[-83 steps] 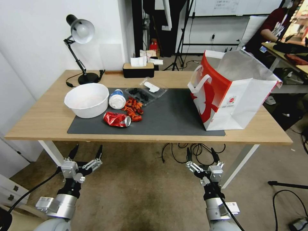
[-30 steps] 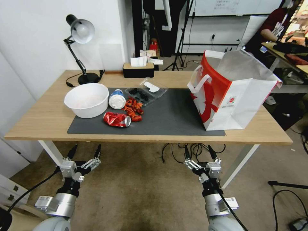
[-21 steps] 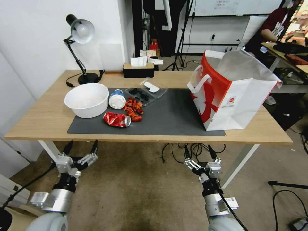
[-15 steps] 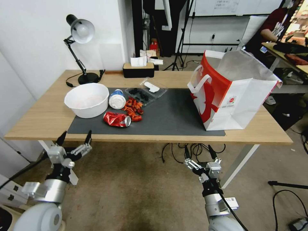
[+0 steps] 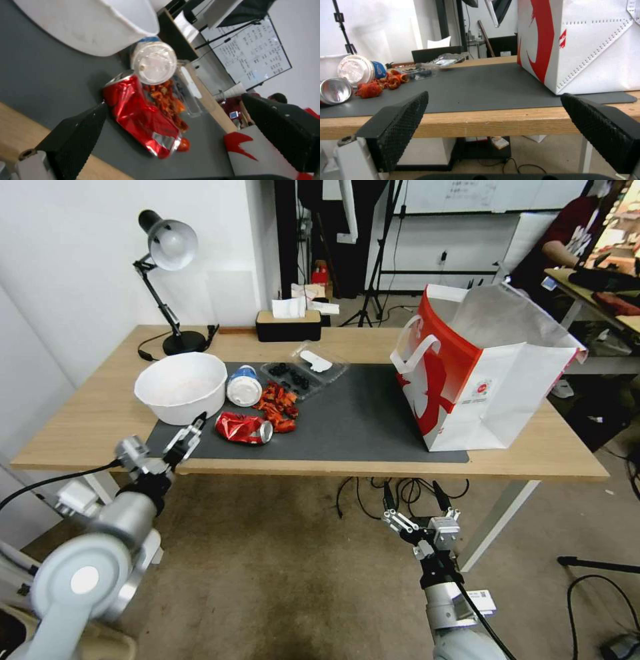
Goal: Pick up the trash from the table and place it into the takeout bag.
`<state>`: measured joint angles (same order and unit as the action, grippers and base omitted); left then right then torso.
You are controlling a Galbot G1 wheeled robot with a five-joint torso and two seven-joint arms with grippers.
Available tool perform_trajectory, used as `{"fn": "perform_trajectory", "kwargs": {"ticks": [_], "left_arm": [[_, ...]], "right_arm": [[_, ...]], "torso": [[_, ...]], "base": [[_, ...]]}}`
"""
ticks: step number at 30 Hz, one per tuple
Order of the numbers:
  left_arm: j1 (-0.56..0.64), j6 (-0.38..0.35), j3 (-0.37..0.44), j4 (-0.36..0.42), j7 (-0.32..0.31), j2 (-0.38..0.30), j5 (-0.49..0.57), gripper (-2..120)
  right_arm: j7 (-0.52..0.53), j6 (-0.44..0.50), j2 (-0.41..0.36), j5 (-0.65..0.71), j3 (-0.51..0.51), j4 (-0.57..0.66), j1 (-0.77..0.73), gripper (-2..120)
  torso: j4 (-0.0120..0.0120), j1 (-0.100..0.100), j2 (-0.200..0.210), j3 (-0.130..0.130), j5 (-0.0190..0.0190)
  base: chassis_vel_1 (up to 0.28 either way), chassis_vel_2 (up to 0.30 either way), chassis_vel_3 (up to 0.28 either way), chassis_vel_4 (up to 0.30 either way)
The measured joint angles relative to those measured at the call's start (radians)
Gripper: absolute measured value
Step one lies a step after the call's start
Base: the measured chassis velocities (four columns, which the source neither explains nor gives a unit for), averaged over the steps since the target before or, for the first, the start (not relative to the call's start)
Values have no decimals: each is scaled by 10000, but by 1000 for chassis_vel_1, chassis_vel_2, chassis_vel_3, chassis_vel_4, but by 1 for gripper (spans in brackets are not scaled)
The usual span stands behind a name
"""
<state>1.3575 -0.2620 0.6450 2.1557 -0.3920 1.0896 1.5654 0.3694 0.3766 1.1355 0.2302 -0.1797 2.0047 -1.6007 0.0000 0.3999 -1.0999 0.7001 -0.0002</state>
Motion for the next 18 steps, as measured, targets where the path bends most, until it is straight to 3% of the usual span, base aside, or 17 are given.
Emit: {"fn": "perform_trajectory", "kwargs": {"ticks": [2,4,9,18], "left_arm": [[-134,-5,-77,-157,-5,-10,58,100],[-792,-46,-541,-886,-18,-29,134,100],[-1637,-99,-1493,-1915,17,-7,-569,100],[-2213,-6,-1898,-2541,54,4,-912,100]], "right_arm": [[0,0,0,0,-1,0,0,100],[0,0,0,0,0,0,0,100],[0,0,0,0,0,-1,0,100],[0,0,0,0,0,-1,0,100]], "torso": [[0,0,0,0,1],[-2,0,0,0,2],[-1,0,0,0,2],[0,0,0,-2,3]], "base": [[0,0,0,0],[0,0,0,0],[0,0,0,0],[0,0,0,0]]}}
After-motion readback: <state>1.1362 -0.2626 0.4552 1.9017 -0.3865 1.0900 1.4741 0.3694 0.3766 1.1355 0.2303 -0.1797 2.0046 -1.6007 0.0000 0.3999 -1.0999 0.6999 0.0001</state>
